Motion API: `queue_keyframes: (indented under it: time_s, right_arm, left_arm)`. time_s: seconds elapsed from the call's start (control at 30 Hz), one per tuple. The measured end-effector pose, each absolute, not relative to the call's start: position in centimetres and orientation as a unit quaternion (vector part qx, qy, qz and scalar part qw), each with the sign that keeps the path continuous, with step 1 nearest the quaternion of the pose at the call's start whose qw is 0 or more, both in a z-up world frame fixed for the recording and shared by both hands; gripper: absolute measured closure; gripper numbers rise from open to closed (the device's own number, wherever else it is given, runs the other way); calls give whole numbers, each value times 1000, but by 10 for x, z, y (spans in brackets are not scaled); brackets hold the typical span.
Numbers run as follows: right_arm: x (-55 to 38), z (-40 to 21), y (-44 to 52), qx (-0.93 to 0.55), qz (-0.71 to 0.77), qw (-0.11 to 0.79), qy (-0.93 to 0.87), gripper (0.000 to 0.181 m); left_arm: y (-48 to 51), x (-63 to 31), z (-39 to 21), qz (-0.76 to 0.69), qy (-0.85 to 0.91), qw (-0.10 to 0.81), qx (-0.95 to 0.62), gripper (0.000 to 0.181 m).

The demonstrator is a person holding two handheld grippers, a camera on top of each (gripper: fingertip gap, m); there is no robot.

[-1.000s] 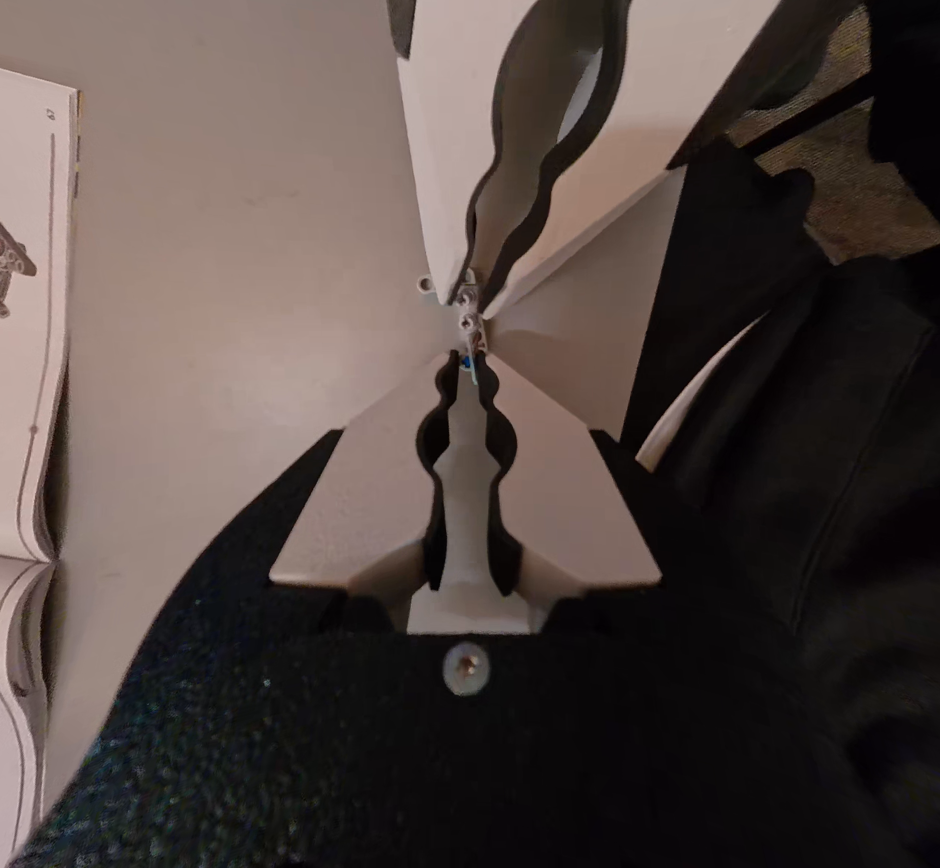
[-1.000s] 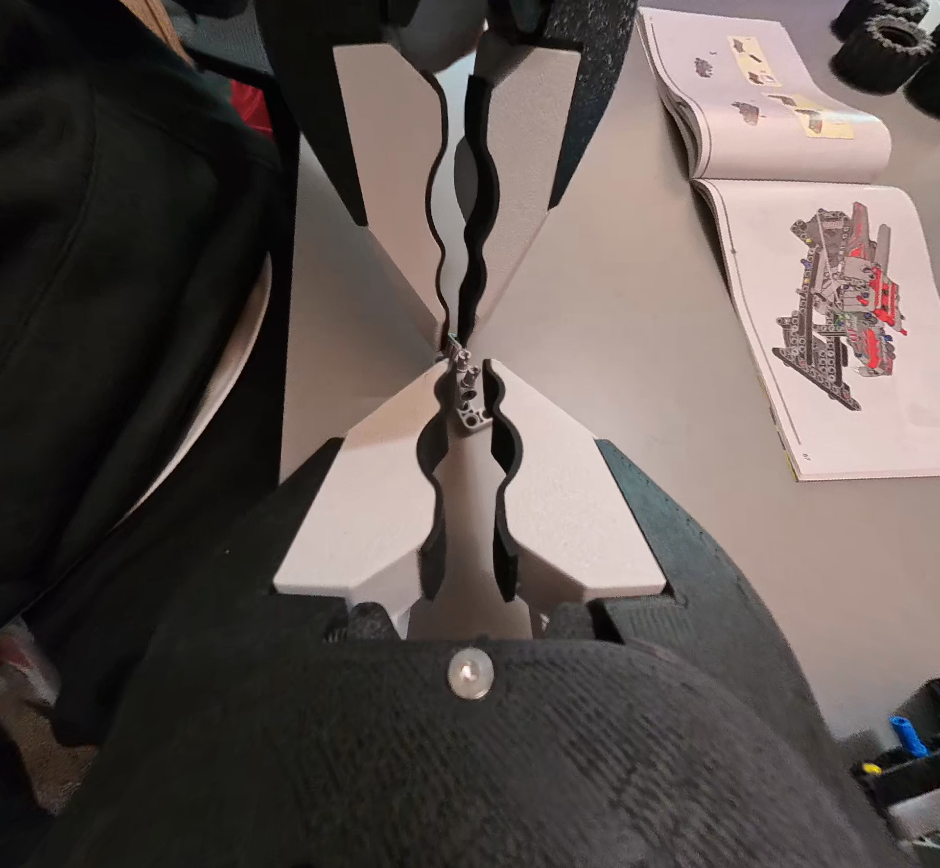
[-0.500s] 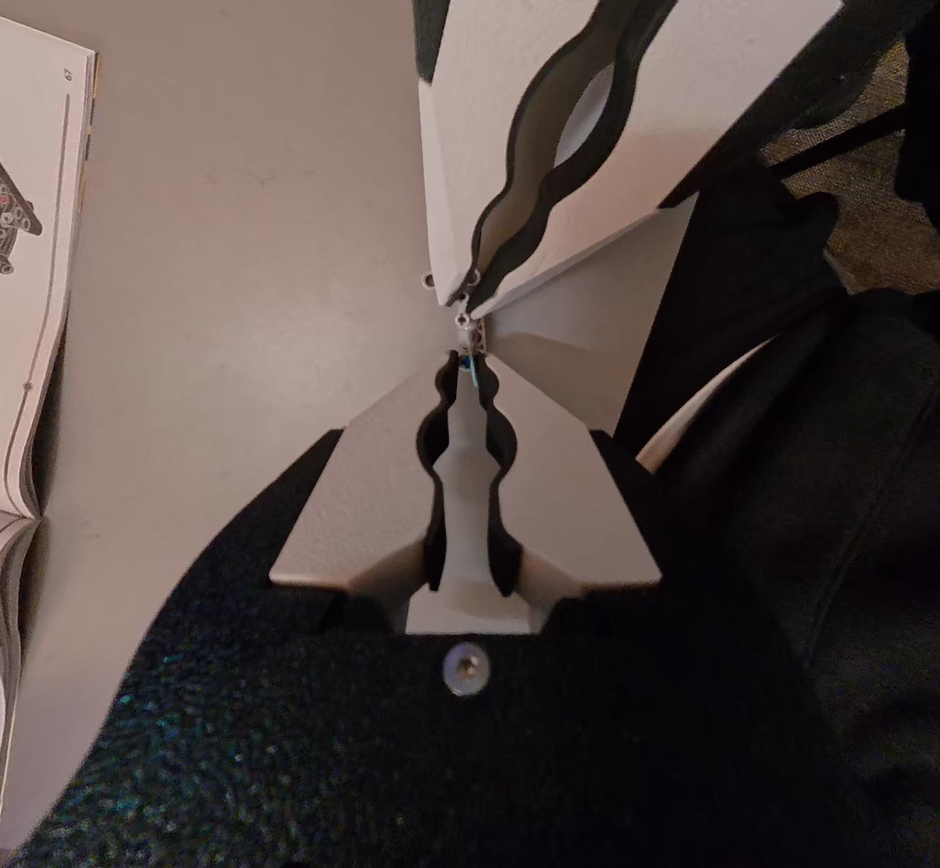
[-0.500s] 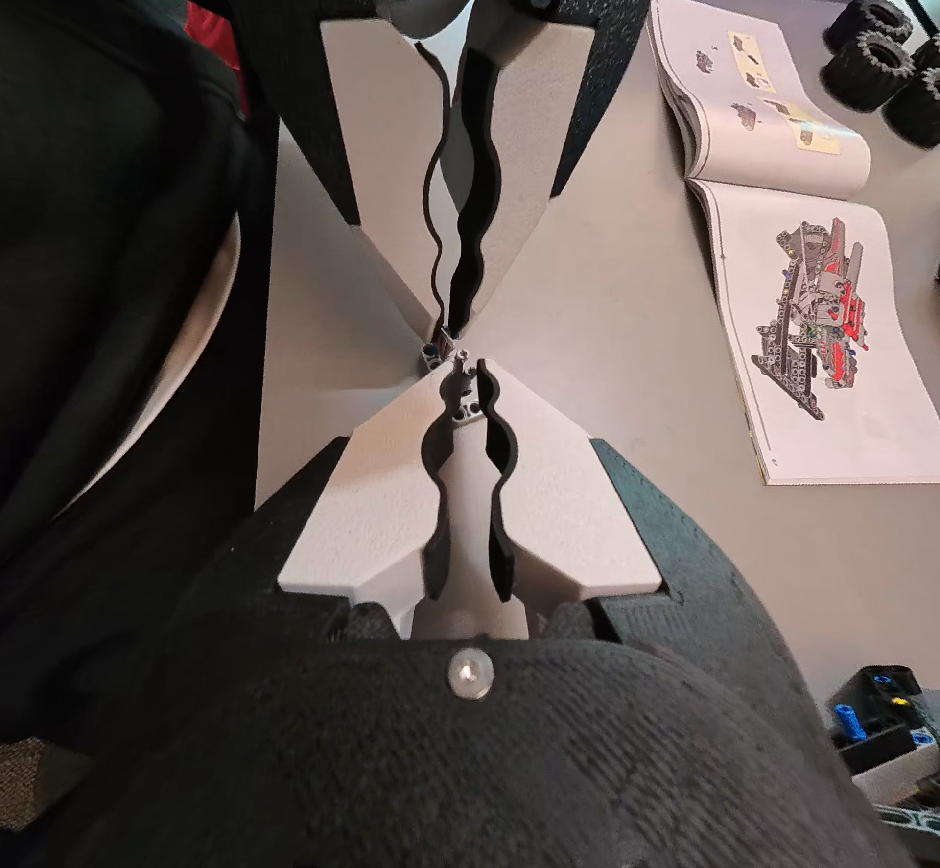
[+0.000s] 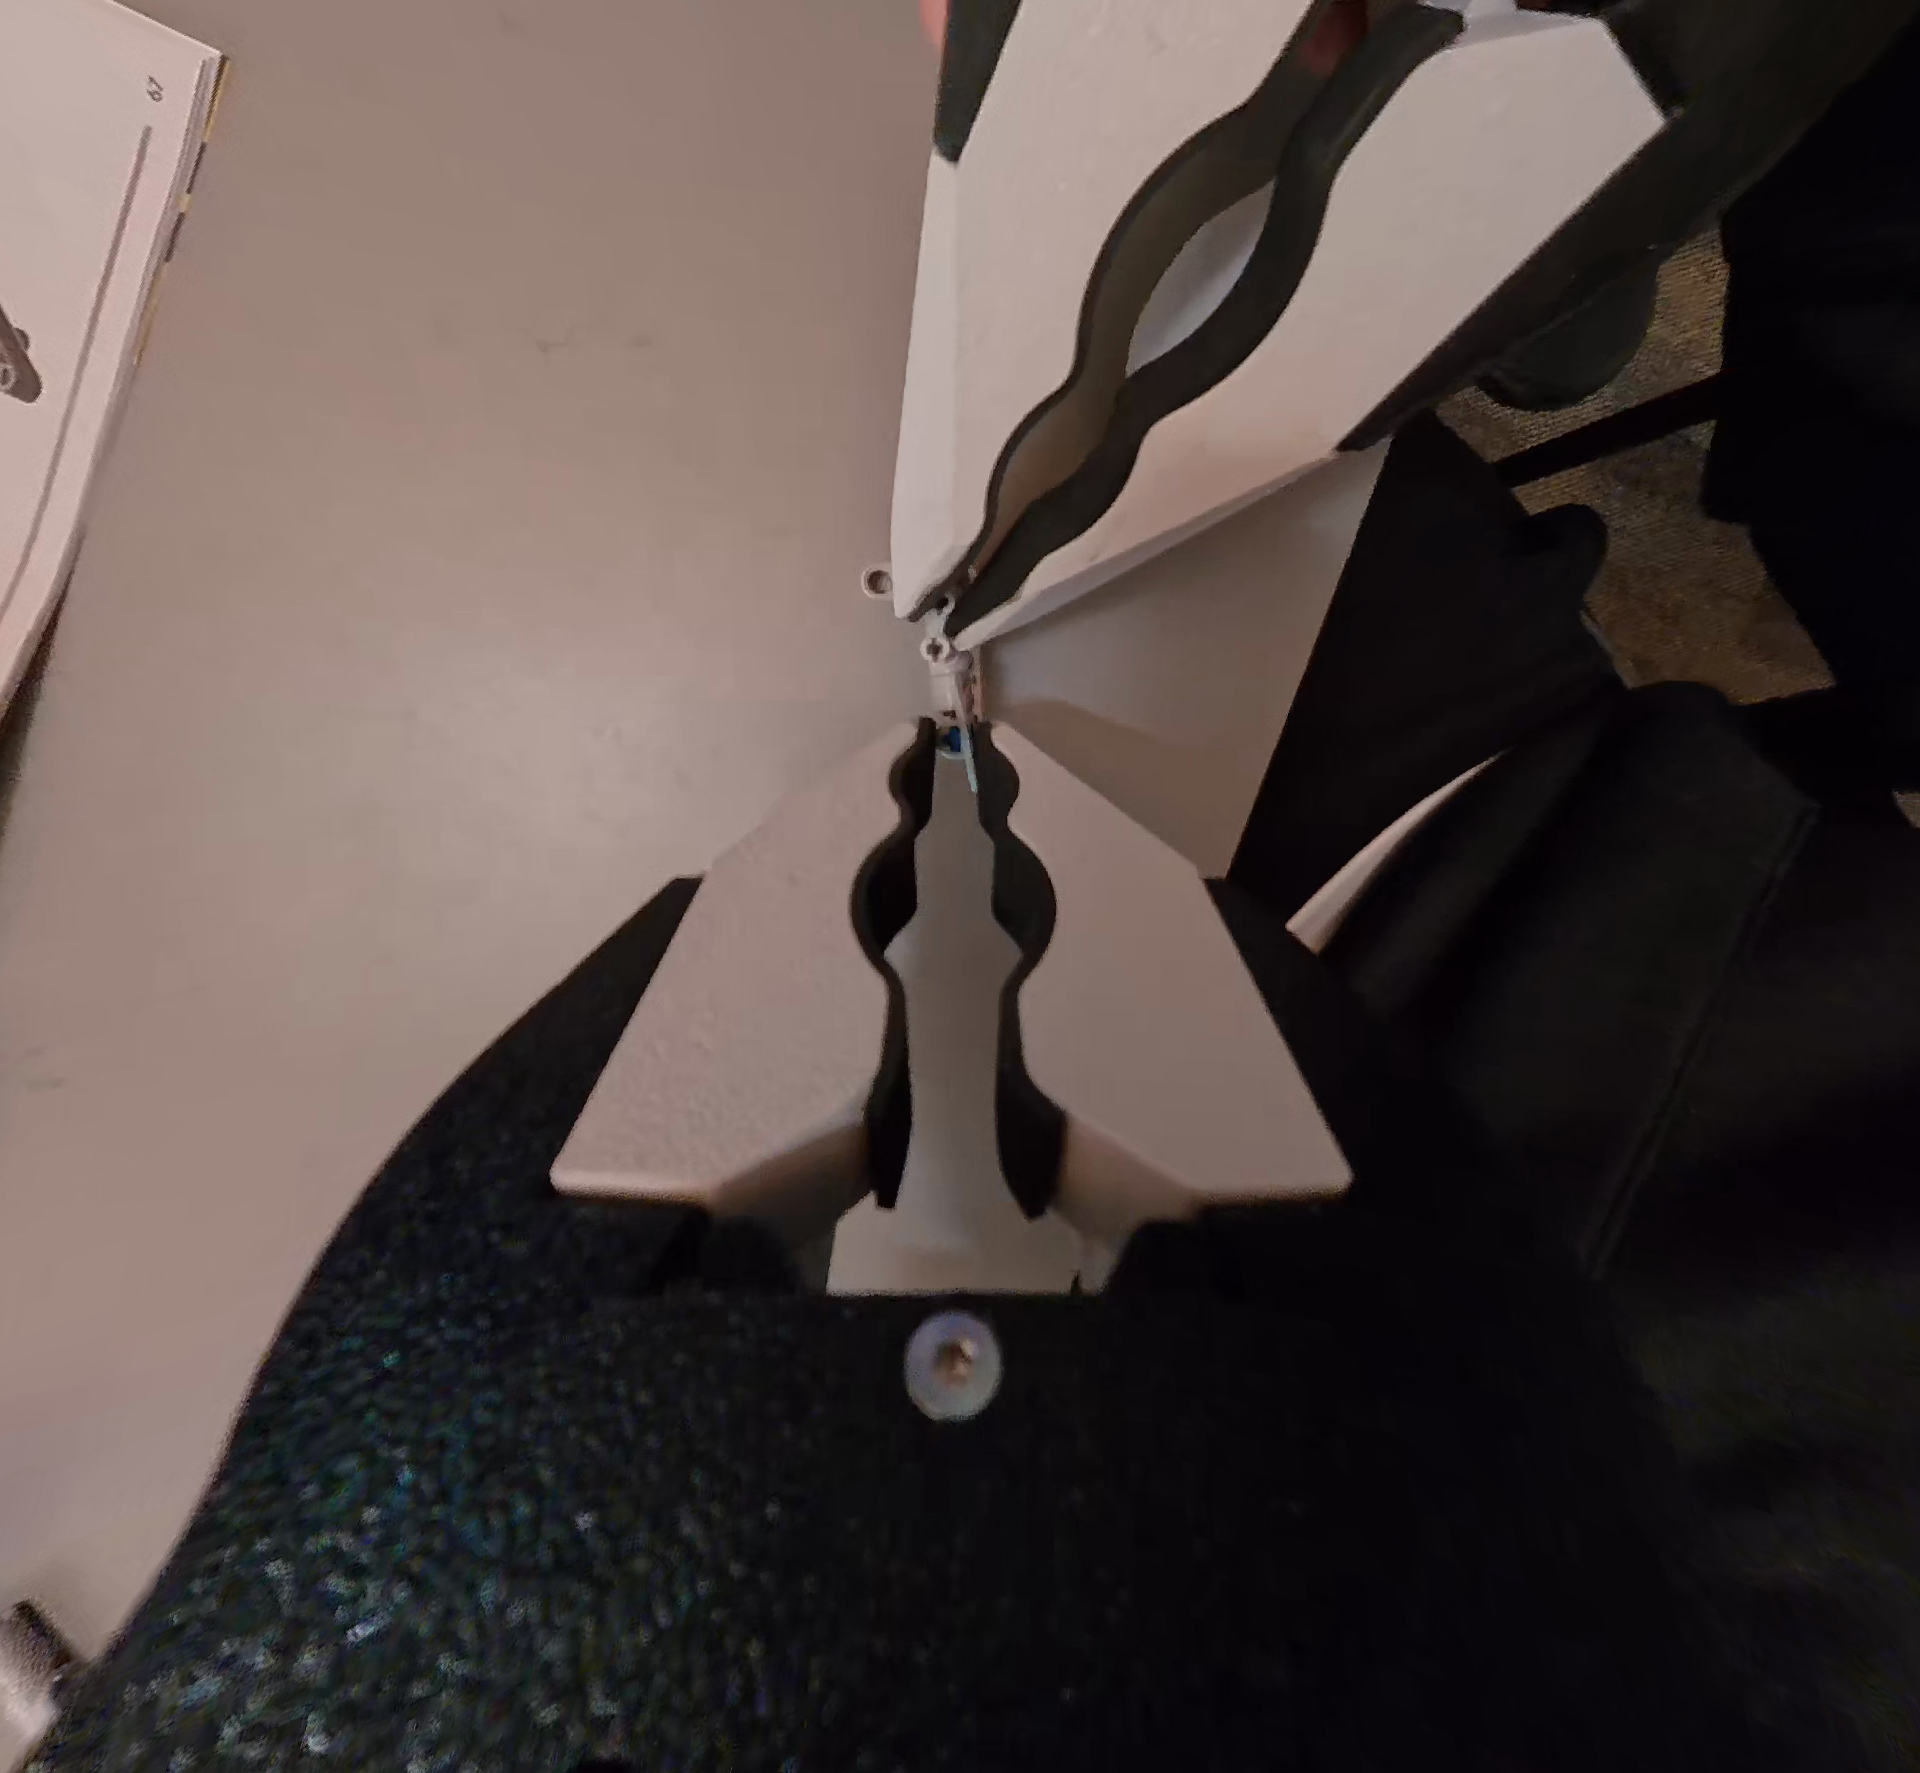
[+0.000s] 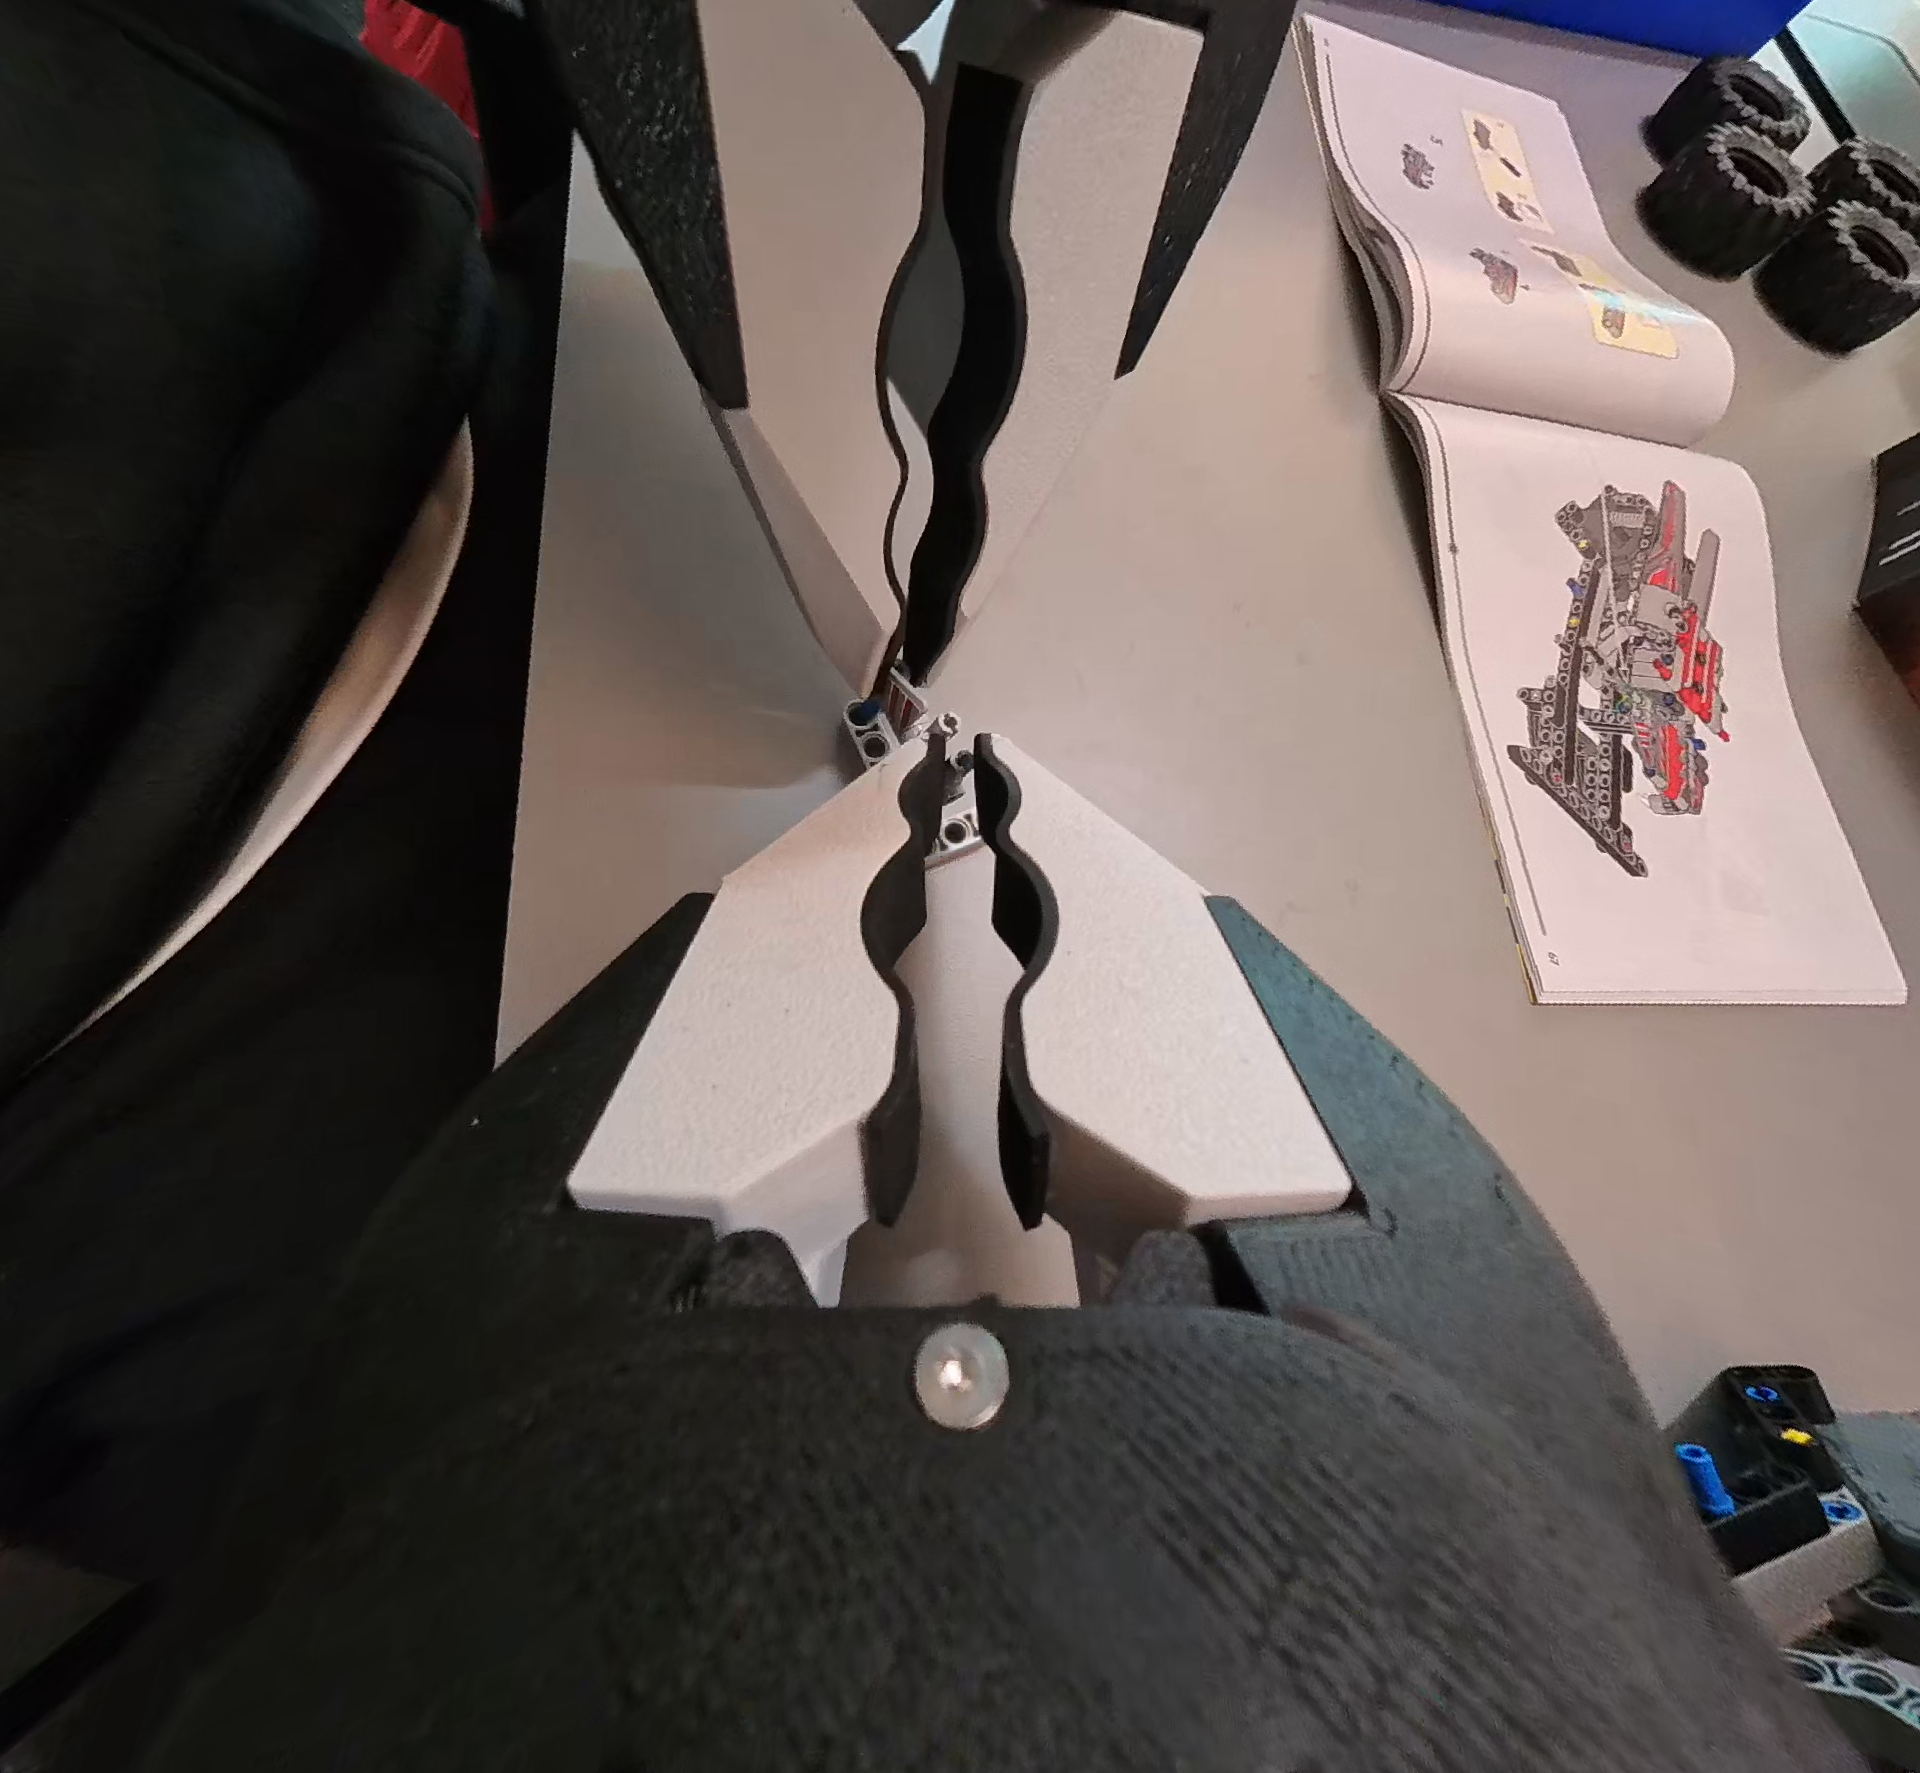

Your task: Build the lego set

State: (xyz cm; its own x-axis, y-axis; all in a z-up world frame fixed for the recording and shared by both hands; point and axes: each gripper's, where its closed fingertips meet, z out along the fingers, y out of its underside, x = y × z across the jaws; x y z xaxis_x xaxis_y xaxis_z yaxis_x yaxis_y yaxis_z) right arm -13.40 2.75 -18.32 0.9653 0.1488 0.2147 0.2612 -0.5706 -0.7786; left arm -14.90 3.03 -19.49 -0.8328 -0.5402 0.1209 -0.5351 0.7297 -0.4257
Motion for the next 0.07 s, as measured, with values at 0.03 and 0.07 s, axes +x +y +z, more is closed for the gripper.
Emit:
queue_keyframes:
  time_s: [0.03,0.07]
  right_arm:
    - [-134,-184,27,-884,-61,449,-117,178]
    - [-135,-184,27,-884,-59,449,-117,178]
  left_arm:
    - [30,-150,-196,-229,928,1,-294,177]
    - [29,-150,-196,-232,926,-1,-297,177]
